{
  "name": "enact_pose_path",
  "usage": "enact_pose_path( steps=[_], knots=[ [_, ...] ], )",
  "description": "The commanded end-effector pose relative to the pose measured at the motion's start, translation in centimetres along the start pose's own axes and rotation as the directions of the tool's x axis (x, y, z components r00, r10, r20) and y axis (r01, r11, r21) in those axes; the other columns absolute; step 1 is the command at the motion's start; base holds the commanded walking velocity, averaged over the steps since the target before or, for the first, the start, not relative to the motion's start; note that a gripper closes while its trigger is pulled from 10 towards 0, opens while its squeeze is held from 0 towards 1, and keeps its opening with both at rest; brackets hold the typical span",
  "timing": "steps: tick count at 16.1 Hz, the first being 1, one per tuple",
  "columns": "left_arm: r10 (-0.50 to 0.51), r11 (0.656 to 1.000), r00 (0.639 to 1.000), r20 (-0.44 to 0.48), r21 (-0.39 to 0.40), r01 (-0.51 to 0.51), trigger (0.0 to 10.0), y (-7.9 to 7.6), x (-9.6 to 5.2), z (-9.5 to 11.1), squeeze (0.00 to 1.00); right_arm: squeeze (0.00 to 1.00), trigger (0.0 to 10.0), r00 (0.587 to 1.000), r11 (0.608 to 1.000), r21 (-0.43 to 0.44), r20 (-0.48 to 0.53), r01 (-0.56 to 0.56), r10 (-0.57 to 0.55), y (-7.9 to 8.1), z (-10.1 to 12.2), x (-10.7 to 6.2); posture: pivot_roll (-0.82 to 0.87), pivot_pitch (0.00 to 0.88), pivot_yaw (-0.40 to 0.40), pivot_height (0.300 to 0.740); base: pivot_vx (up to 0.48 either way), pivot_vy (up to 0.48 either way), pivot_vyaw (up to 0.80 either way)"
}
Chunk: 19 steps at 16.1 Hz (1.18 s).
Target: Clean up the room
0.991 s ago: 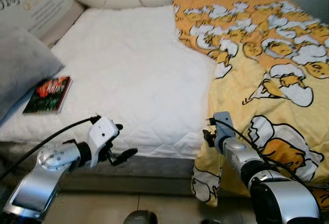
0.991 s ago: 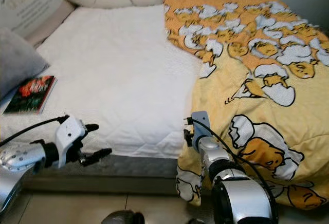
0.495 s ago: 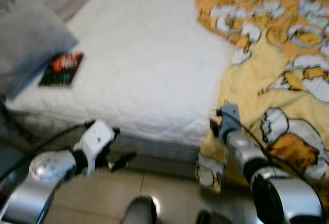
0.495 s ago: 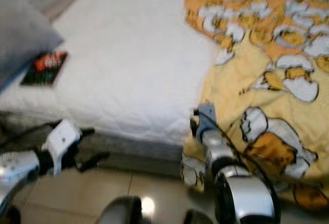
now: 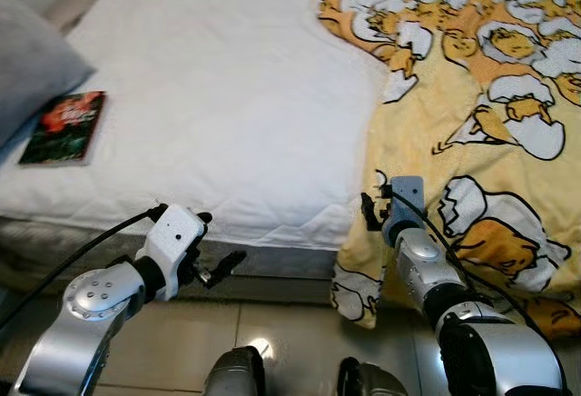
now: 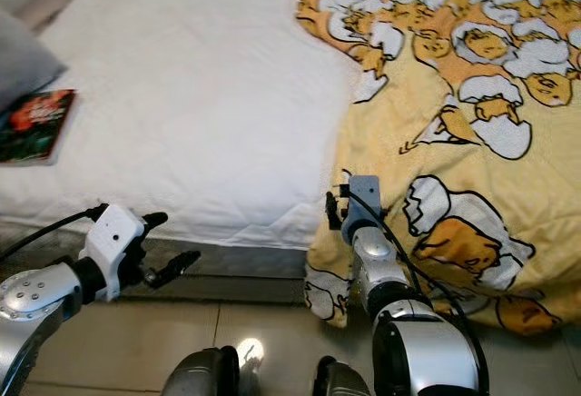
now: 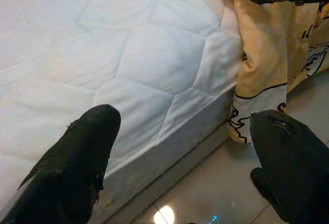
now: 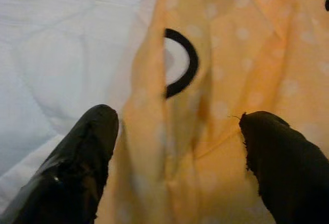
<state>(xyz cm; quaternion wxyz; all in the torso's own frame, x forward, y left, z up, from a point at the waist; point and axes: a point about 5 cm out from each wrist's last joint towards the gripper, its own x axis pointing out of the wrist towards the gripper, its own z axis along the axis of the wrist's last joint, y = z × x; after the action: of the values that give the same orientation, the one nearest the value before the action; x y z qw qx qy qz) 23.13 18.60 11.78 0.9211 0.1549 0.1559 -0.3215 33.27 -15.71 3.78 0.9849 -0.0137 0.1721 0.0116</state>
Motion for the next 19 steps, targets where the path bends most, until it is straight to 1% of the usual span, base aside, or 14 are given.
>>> enact_pose_path(
  steps=[1, 2, 3, 4, 5, 6, 7, 8, 9, 10, 14, 19],
  knots=[
    [0.004, 1.0, 1.0, 0.004, 0.014, -0.004, 10.0, 0.0, 0.2, 0.1, 0.0, 1.0, 10.0, 0.999, 1.0, 0.005, -0.016, -0.028, 0.029, 0.2, -0.2, 0.0, 0.23, 0.132, 0.03, 0.74, 0.0, 0.0, 0.0],
    [0.007, 1.0, 1.0, 0.009, 0.024, -0.007, 10.0, 0.1, 0.3, 0.3, 0.0, 1.0, 10.0, 0.995, 0.993, 0.081, -0.045, -0.09, 0.094, 0.7, 0.1, 0.3, 0.23, 0.137, 0.029, 0.74, 0.0, 0.0, 0.0],
    [0.012, 0.999, 1.0, 0.013, 0.031, -0.013, 10.0, 0.2, 0.2, 0.4, 0.0, 1.0, 10.0, 0.989, 0.986, 0.104, -0.052, -0.131, 0.137, 1.2, 0.4, 0.4, 0.24, 0.145, 0.028, 0.74, 0.0, 0.0, 0.0],
    [0.015, 0.999, 1.0, 0.015, 0.032, -0.015, 10.0, 0.3, 0.1, 0.5, 0.0, 1.0, 10.0, 0.988, 0.988, 0.08, -0.063, -0.135, 0.14, 1.3, 0.4, 0.4, 0.25, 0.153, 0.026, 0.74, 0.0, 0.0, 0.0],
    [0.016, 0.999, 1.0, 0.013, 0.039, -0.017, 10.0, 0.3, -0.2, 0.6, 0.0, 0.39, 10.0, 0.987, 0.989, 0.053, -0.078, -0.14, 0.144, 1.4, 0.6, 0.6, 0.26, 0.16, 0.024, 0.74, 0.0, 0.0, 0.0],
    [0.007, 0.999, 1.0, 0.009, 0.038, -0.007, 10.0, 0.2, -0.4, 0.6, 0.0, 0.0, 10.0, 0.985, 0.988, 0.057, -0.085, -0.147, 0.151, 1.6, 0.6, 0.6, 0.27, 0.166, 0.023, 0.74, 0.0, 0.0, 0.0],
    [-0.01, 0.999, 1.0, 0.001, 0.036, 0.01, 10.0, 0.0, -0.7, 0.5, 0.0, 0.0, 10.0, 0.982, 0.985, 0.054, -0.087, -0.165, 0.17, 1.8, 0.7, 0.6, 0.28, 0.17, 0.019, 0.74, 0.0, 0.0, 0.0],
    [-0.042, 0.999, 0.999, -0.02, 0.029, 0.042, 10.0, -0.3, -1.2, 0.4, 0.0, 0.0, 7.5, 0.978, 0.983, 0.024, -0.107, -0.179, 0.181, 2.0, 0.6, 0.6, 0.28, 0.171, 0.011, 0.74, 0.0, 0.0, 0.0],
    [-0.062, 0.998, 0.998, -0.032, 0.025, 0.063, 10.0, -0.4, -1.5, 0.3, 0.0, 0.0, 0.4, 0.976, 0.985, 0.006, -0.132, -0.174, 0.173, 2.0, 0.3, 0.6, 0.29, 0.171, 0.008, 0.74, 0.0, 0.0, 0.0],
    [-0.076, 0.997, 0.996, -0.039, 0.02, 0.077, 10.0, -0.5, -1.7, 0.2, 0.0, 0.0, 0.0, 0.975, 0.985, -0.003, -0.149, -0.17, 0.168, 1.9, 0.0, 0.5, 0.29, 0.17, 0.006, 0.74, 0.0, 0.0, 0.0],
    [-0.109, 0.994, 0.993, -0.048, 0.01, 0.11, 10.0, -0.7, -1.9, 0.2, 0.0, 0.0, 0.0, 0.974, 0.99, 0.007, -0.176, -0.14, 0.139, 1.2, -0.5, 0.4, 0.29, 0.168, 0.015, 0.74, 0.0, 0.0, 0.0],
    [-0.169, 0.986, 0.984, -0.057, -0.002, 0.17, 10.0, -0.8, -1.5, 0.4, 0.0, 0.0, 0.0, 0.975, 0.991, 0.014, -0.177, -0.137, 0.137, 0.9, -0.4, 0.4, 0.28, 0.155, 0.025, 0.74, 0.0, 0.0, 0.0]
  ],
)
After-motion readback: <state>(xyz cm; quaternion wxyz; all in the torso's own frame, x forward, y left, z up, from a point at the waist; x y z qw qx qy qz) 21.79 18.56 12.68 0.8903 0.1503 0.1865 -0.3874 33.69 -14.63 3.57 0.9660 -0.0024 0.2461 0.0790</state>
